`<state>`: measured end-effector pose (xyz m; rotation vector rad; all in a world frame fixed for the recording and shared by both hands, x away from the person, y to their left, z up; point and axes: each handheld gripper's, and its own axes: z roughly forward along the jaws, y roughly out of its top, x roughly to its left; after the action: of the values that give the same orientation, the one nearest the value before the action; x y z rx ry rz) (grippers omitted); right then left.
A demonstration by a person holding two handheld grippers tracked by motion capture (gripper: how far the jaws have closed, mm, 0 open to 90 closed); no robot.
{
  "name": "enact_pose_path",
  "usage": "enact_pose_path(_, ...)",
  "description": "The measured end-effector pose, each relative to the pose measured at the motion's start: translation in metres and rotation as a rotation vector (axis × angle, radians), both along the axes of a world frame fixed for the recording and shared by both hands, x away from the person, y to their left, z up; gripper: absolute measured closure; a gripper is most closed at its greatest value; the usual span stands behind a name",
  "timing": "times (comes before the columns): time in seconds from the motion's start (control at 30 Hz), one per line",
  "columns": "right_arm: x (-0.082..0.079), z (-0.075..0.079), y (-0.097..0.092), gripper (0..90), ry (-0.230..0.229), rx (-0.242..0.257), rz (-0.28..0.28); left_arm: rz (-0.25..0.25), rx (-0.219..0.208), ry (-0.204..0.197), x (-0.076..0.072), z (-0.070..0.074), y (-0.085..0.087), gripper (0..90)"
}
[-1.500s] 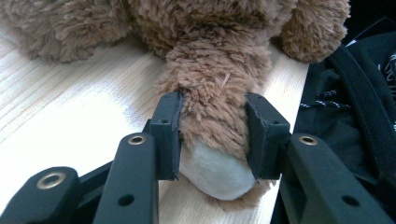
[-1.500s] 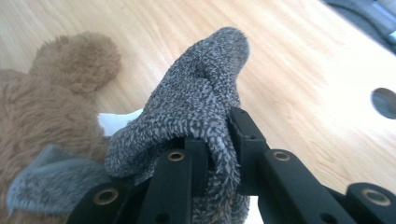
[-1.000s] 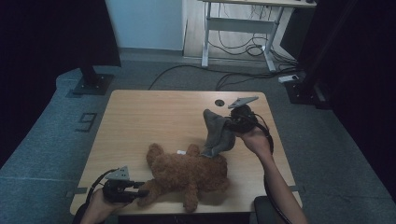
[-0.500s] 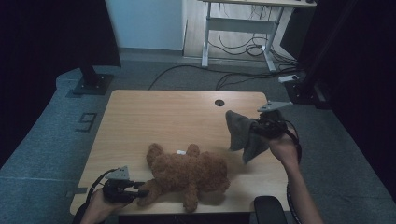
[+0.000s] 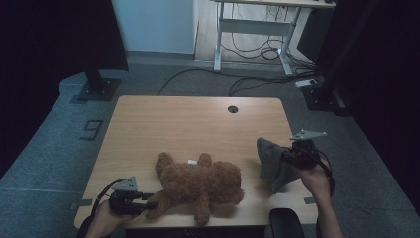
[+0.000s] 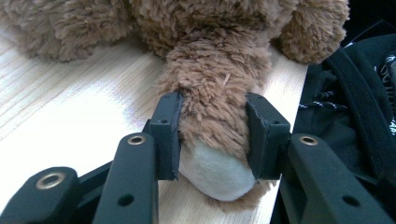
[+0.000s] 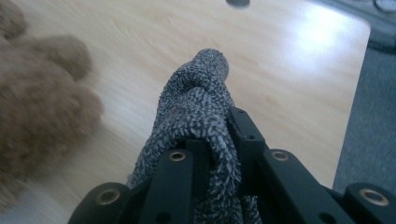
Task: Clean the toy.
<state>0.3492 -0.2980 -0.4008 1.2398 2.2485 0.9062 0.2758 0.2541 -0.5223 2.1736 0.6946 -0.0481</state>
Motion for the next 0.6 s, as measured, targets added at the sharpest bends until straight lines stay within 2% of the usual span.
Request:
enact_pose_path(0.23,-0.006,-0.043,-0.01,78.5,0.056,0.002,-0.05,0.0,0.002,-0.007,0.0,0.0,0.0,58.4)
enact_pose_path(0.47,-0.012,-0.084,-0.012,77.2,0.104,0.018,-0.067,0.002,0.003,-0.009,-0.001,0.0,-0.001,58.1)
enact_pose_path(0.6,-0.015,-0.107,-0.01,71.5,0.145,-0.002,-0.07,0.001,0.004,-0.009,-0.001,0.0,-0.001,58.0)
